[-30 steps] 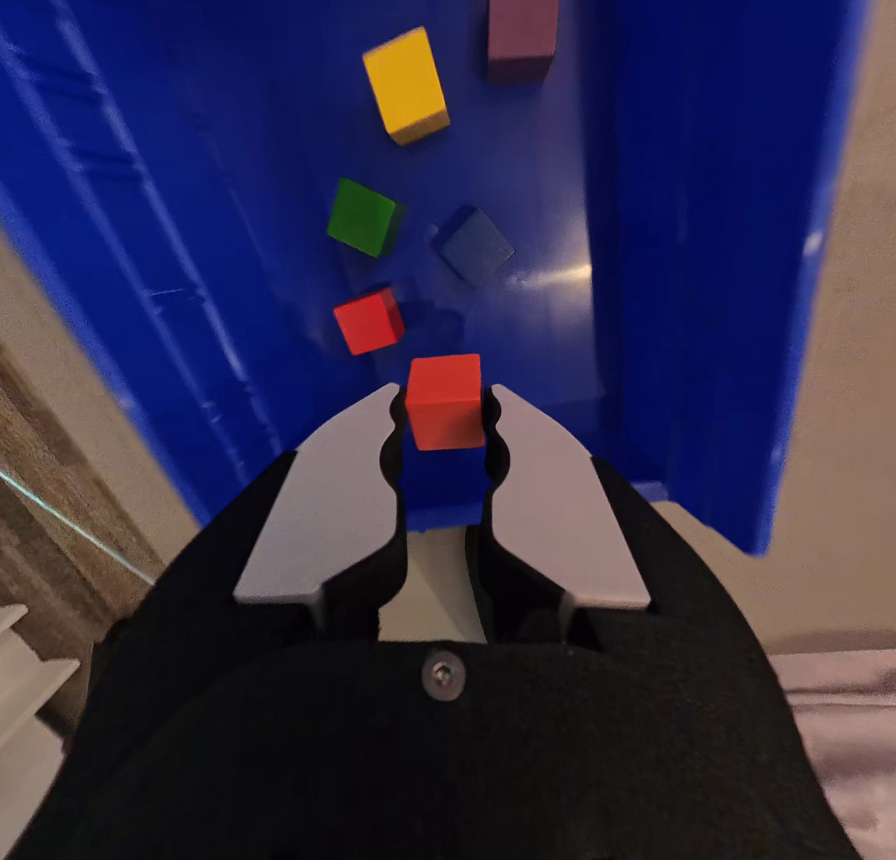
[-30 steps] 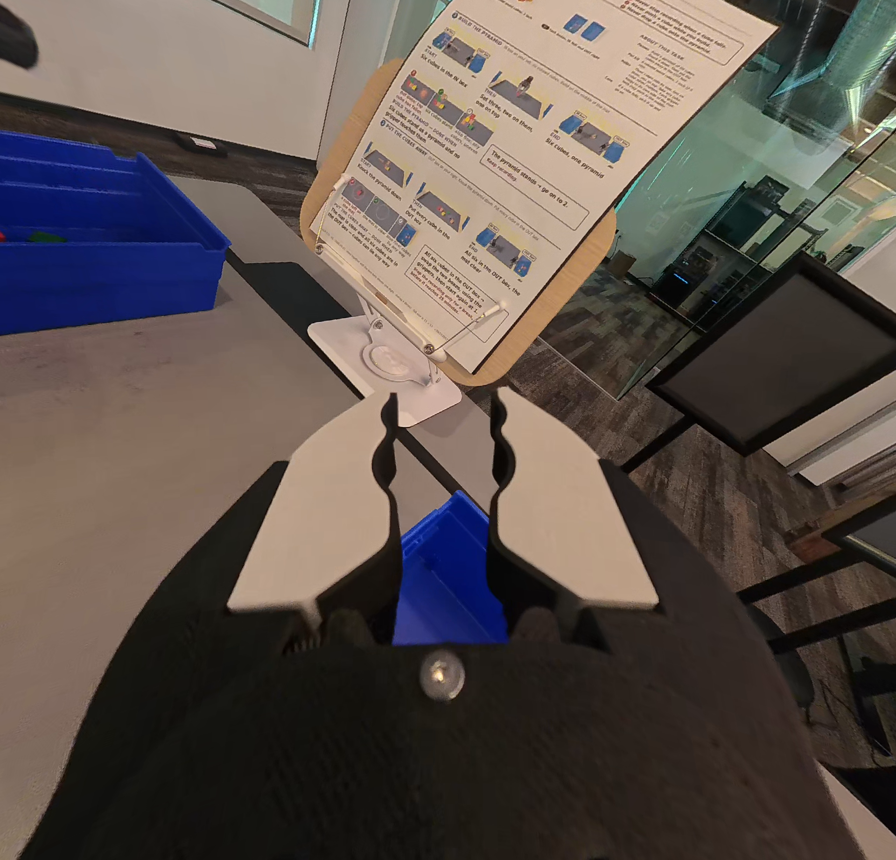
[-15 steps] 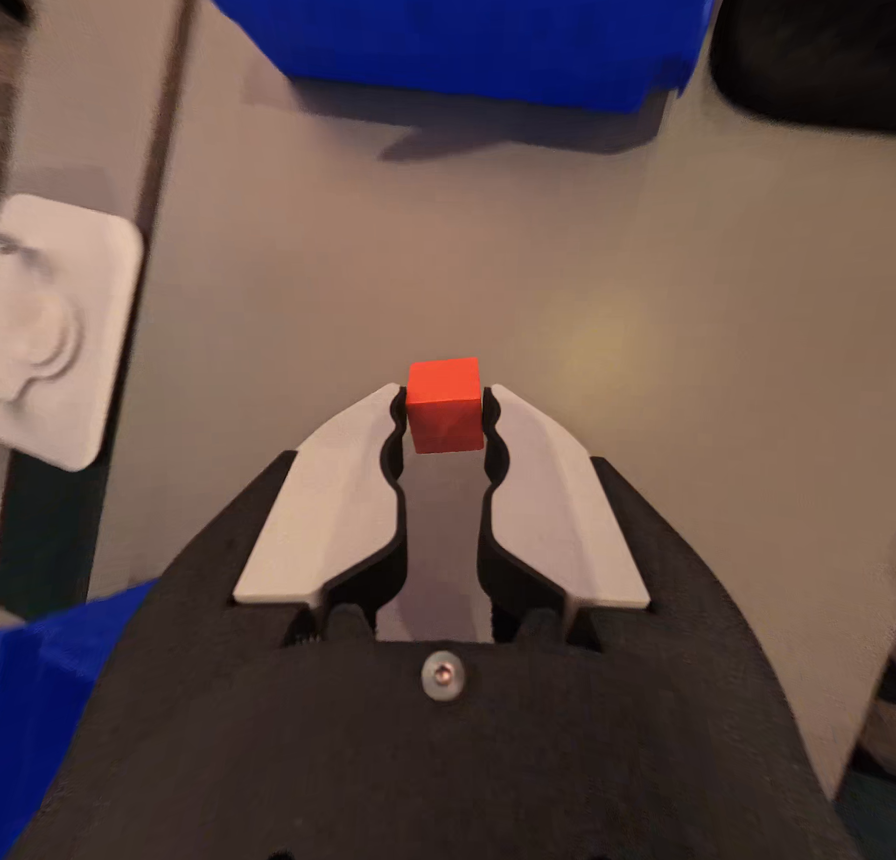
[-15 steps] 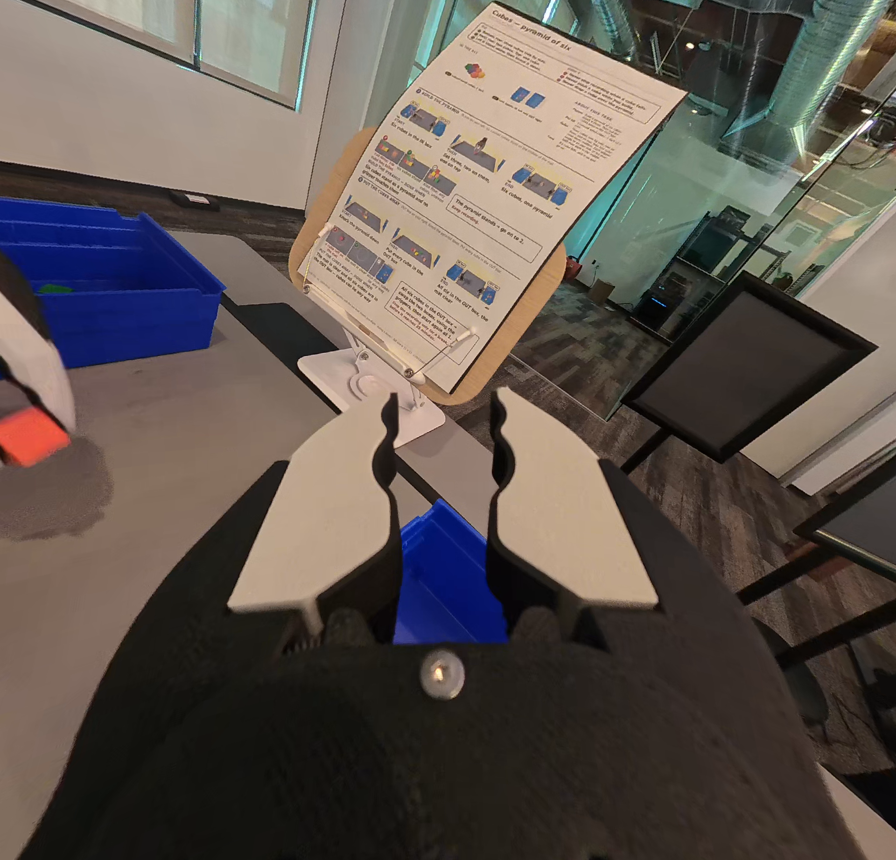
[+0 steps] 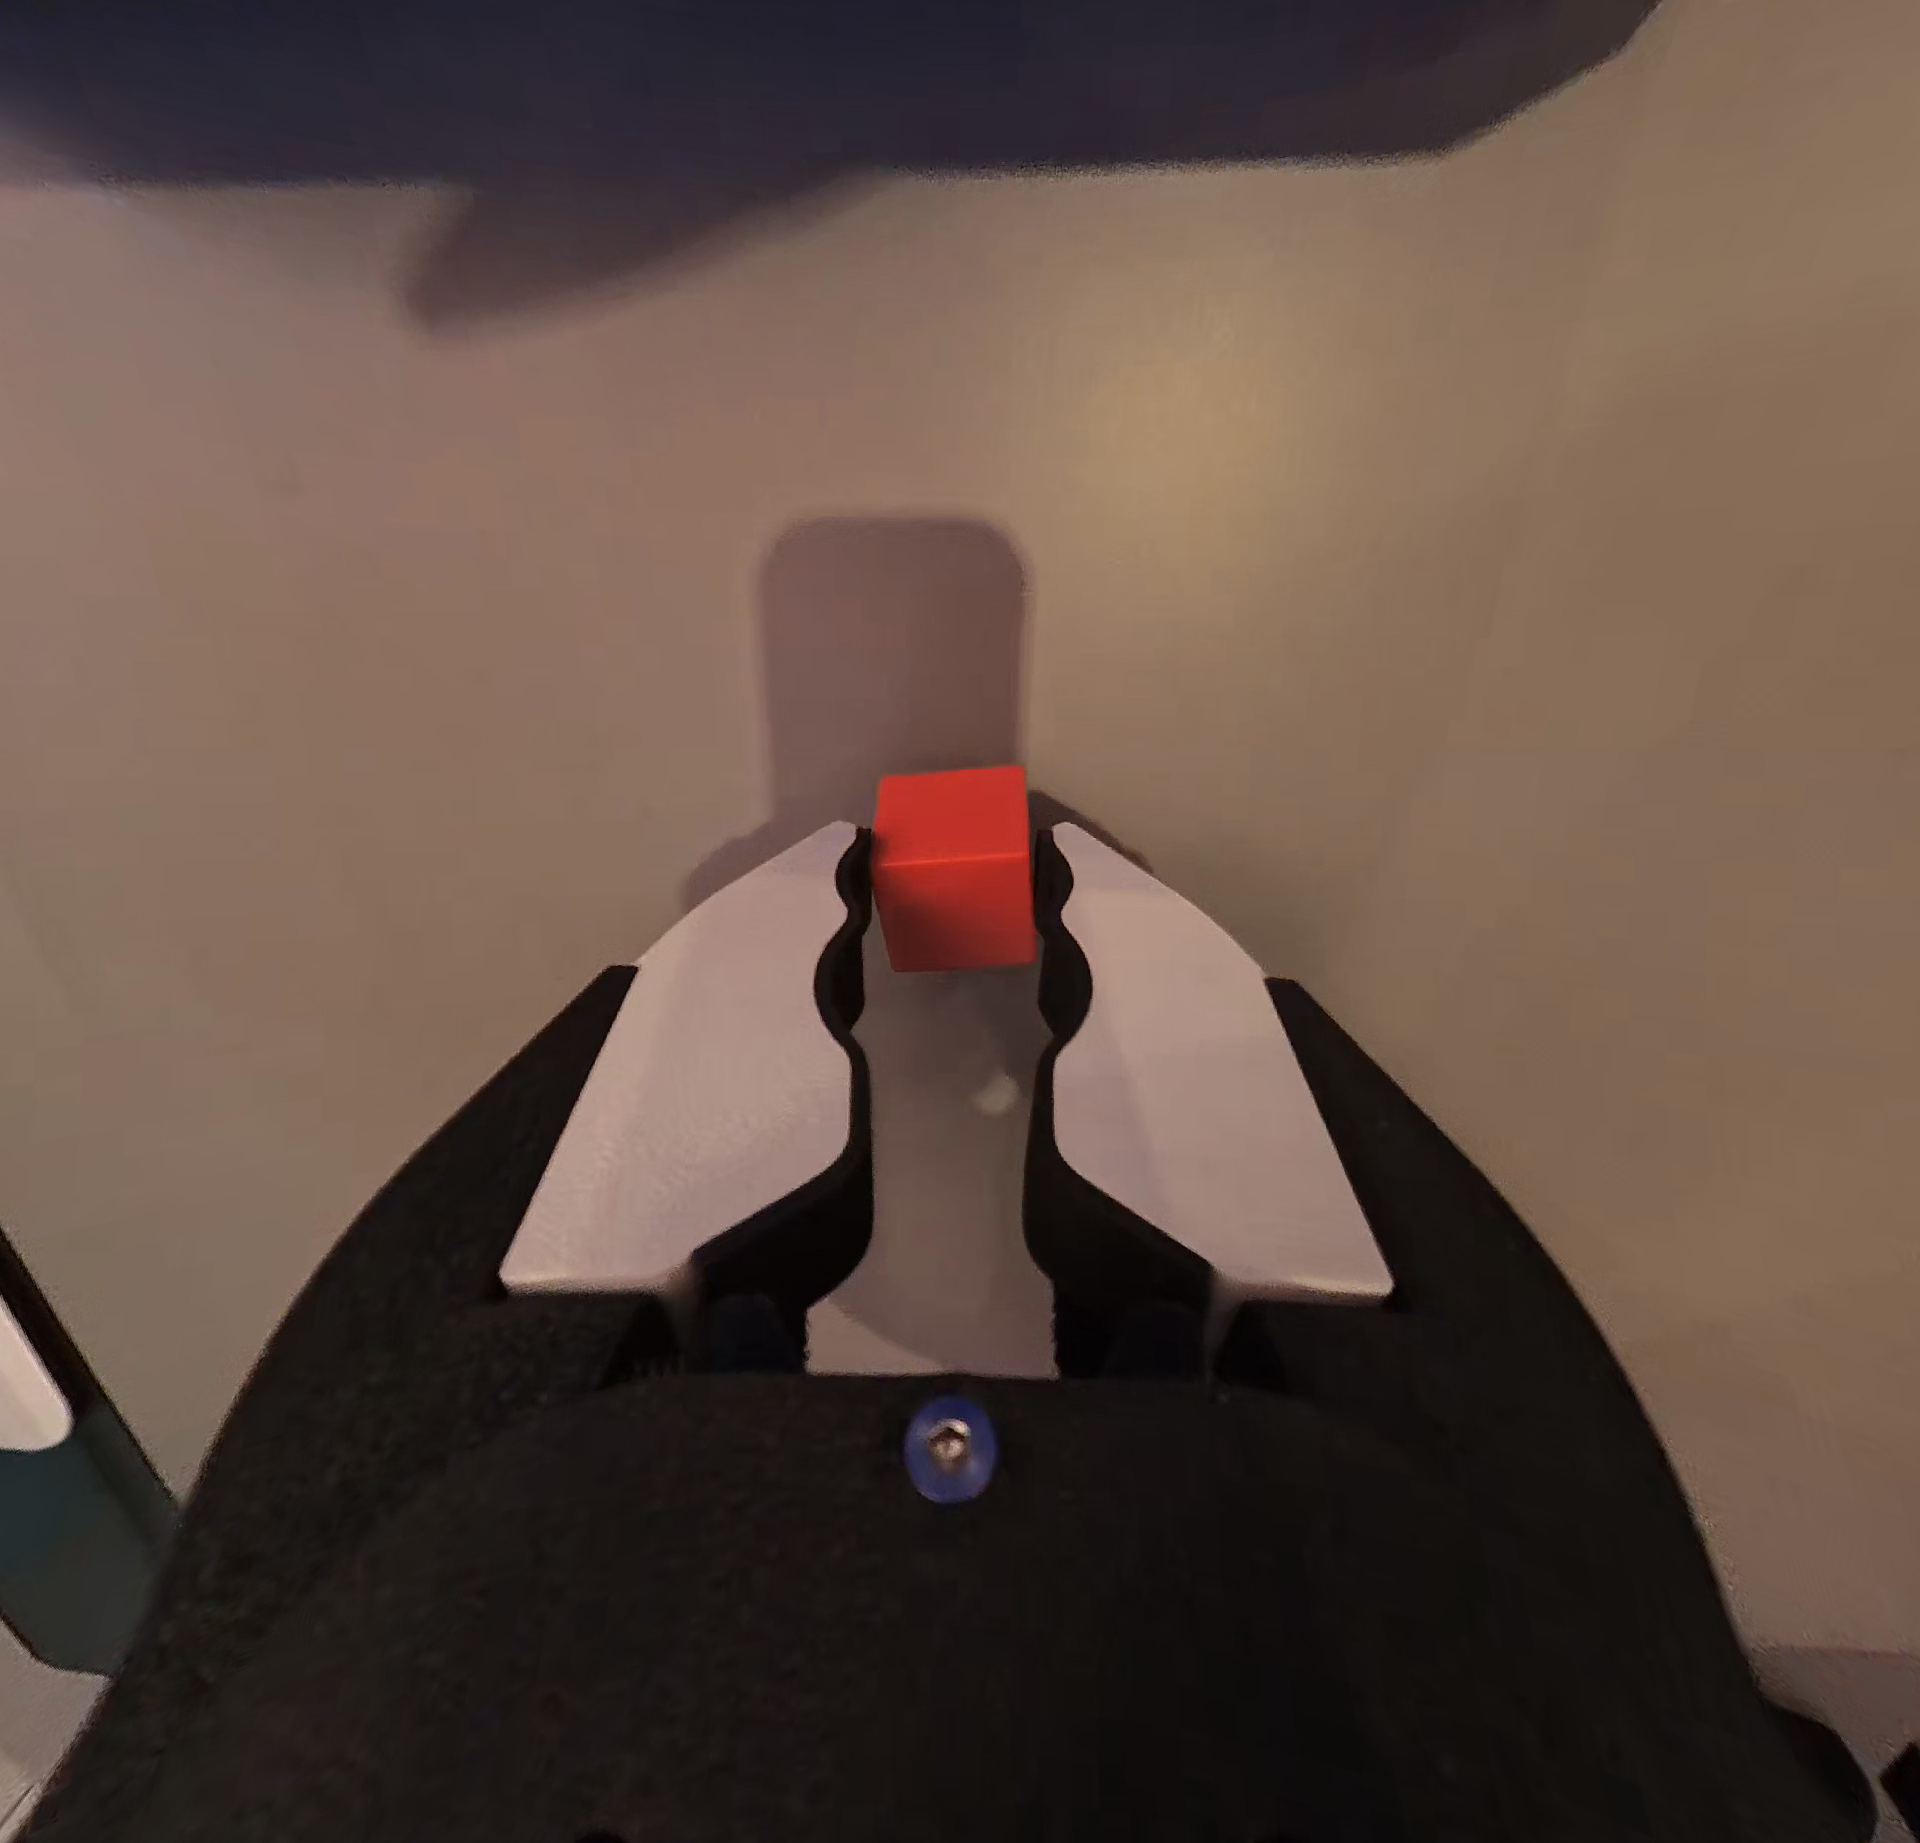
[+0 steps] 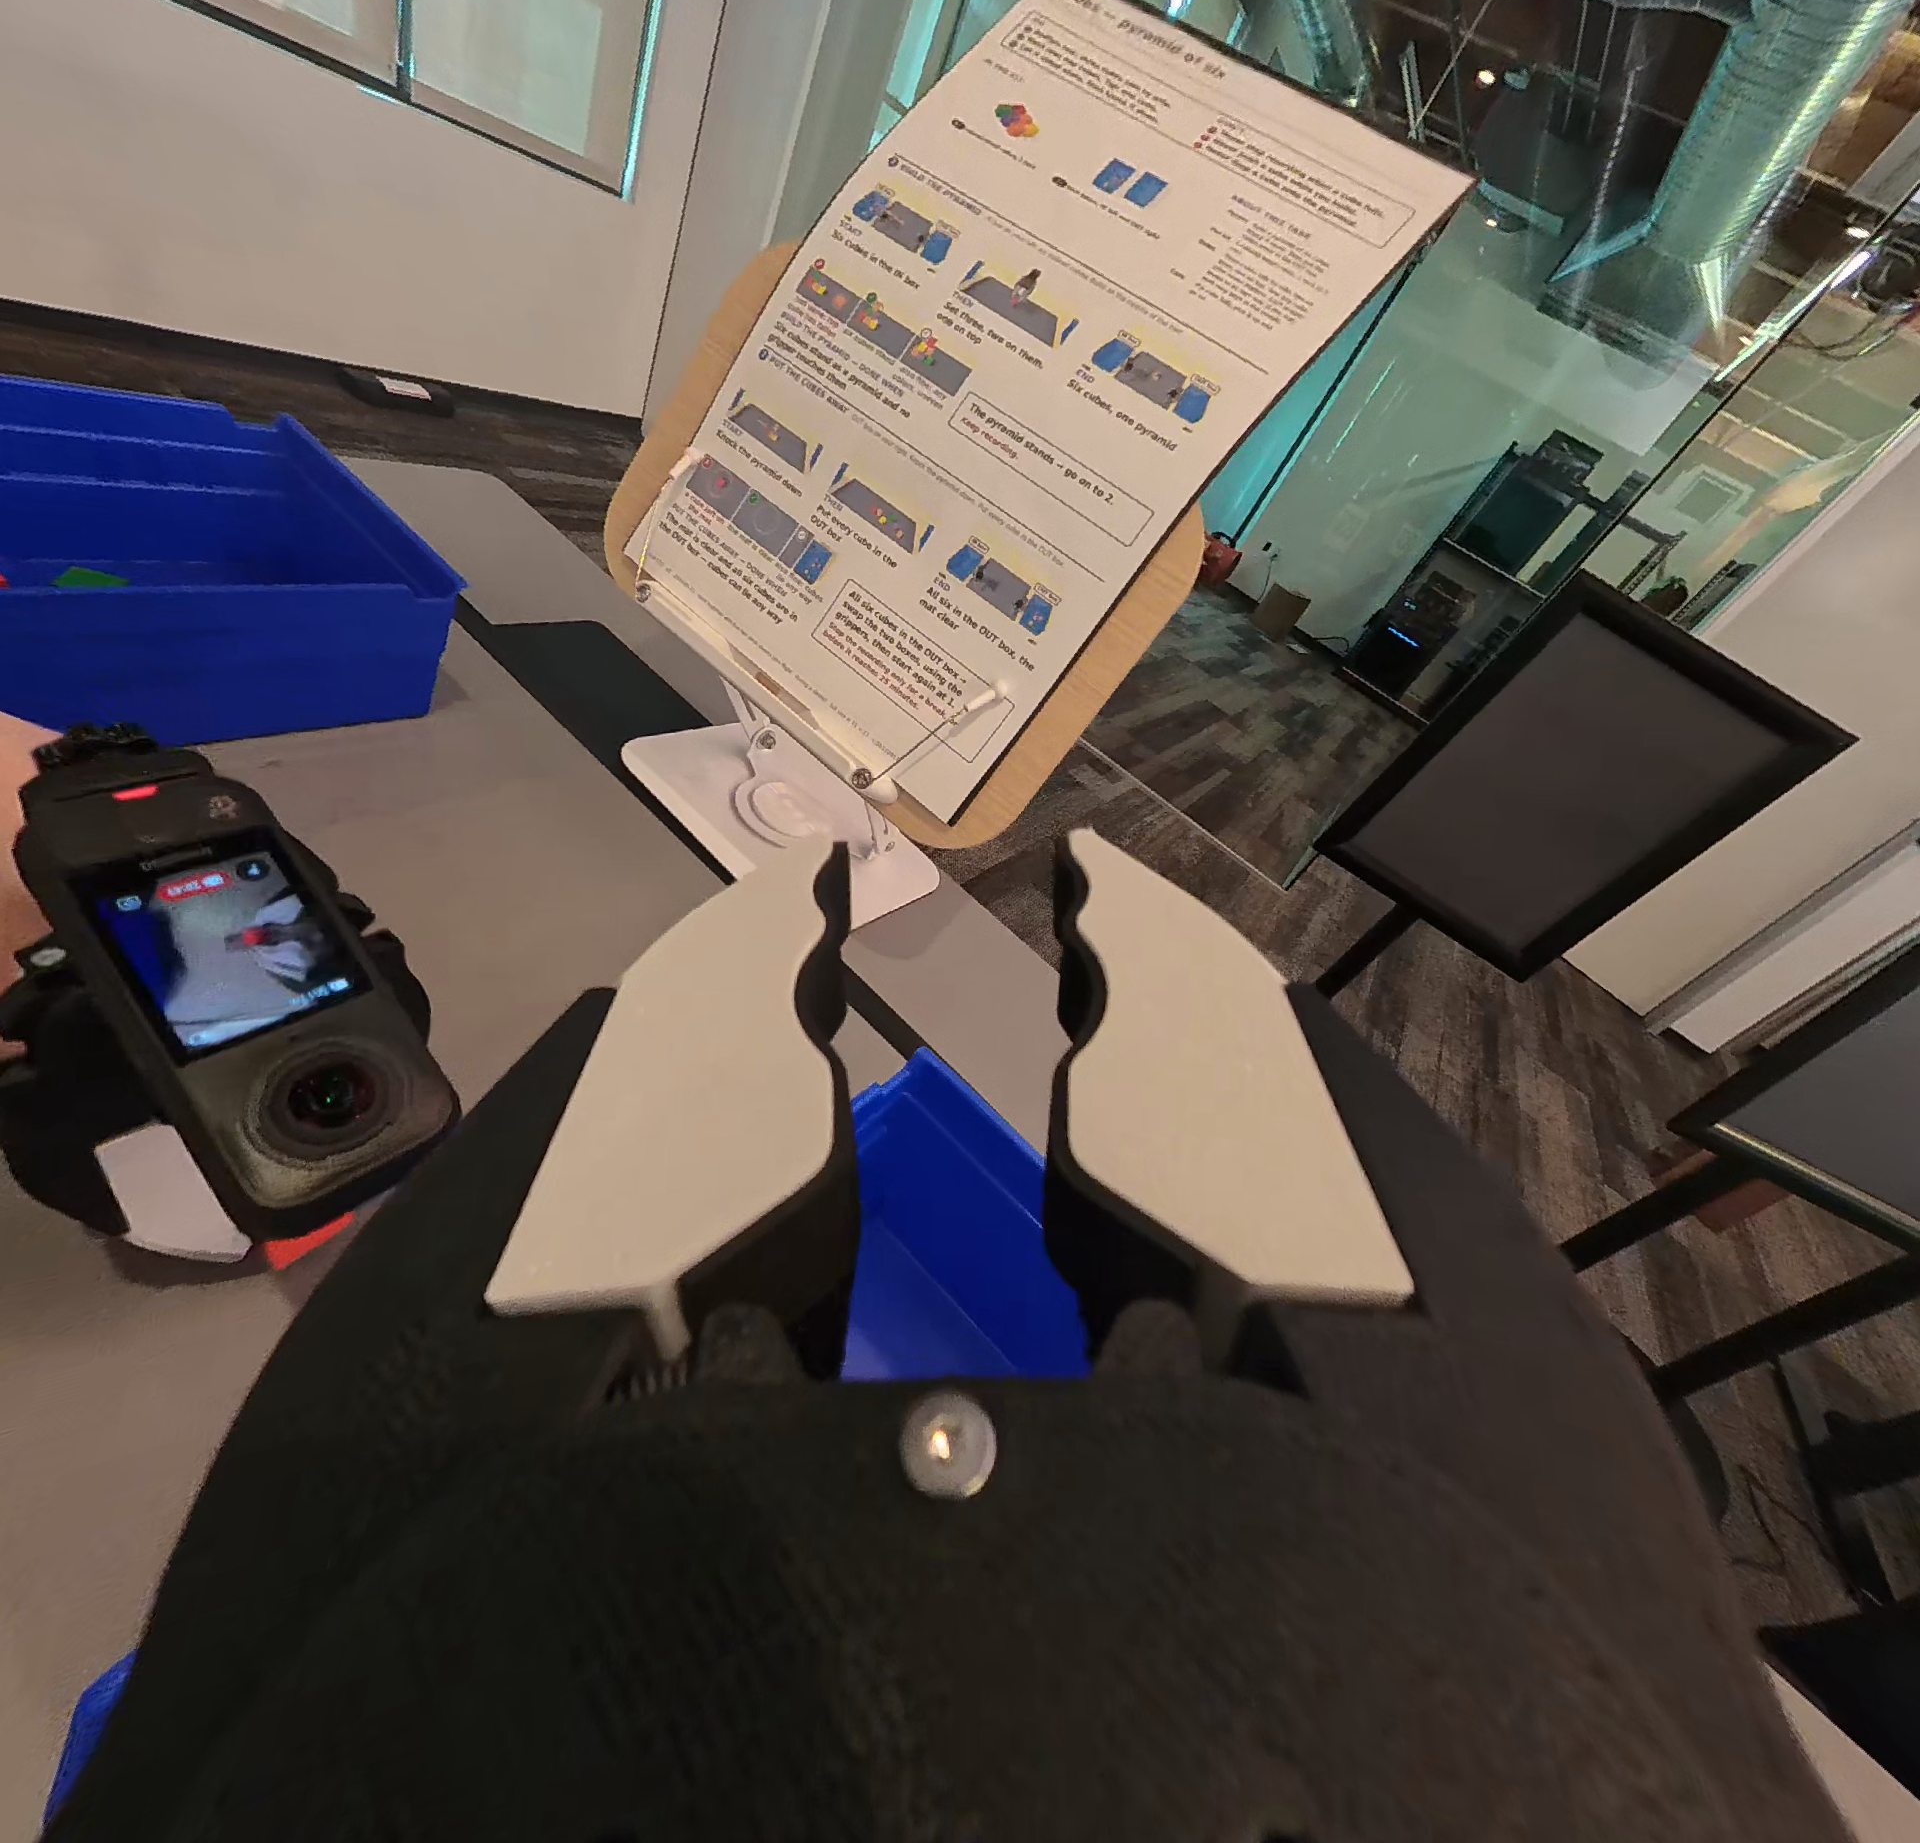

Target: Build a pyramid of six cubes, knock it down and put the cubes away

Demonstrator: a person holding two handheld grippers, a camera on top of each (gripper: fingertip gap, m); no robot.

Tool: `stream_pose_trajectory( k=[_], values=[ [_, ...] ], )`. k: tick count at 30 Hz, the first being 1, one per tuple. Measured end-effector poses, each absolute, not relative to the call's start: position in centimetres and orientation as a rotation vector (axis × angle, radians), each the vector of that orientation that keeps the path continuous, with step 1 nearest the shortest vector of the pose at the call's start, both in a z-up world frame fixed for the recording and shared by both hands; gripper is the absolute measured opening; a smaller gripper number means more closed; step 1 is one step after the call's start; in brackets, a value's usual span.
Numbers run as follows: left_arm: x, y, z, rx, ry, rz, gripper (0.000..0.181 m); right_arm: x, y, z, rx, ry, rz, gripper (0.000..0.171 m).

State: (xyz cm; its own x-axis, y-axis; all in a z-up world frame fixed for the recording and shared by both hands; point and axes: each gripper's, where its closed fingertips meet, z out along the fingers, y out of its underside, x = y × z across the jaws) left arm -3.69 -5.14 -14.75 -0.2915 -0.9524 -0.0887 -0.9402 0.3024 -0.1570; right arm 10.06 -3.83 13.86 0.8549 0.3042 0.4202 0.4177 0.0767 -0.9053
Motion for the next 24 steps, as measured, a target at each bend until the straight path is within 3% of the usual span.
stream_pose_trajectory(
  k=[10, 14, 17, 24],
  values=[
    [-2.5, -4.7, -15.6, -1.694, 2.405, -0.057, 0.029, 10.5, -3.5, 13.2, -1.549, -0.590, -0.067, 0.039],
    [-2.4, -5.5, -14.5, -1.731, 2.355, -0.198, 0.037, 10.5, -3.9, 13.7, -1.519, -0.574, -0.040, 0.040],
    [-2.2, -5.9, -10.2, -1.672, 2.188, -0.416, 0.039, 10.9, -4.2, 14.1, -1.506, -0.547, -0.032, 0.042],
    [-9.1, -2.7, 7.1, -1.426, 1.414, -0.745, 0.040, 10.9, -4.7, 15.6, -1.400, -0.477, 0.089, 0.056]
  ],
)
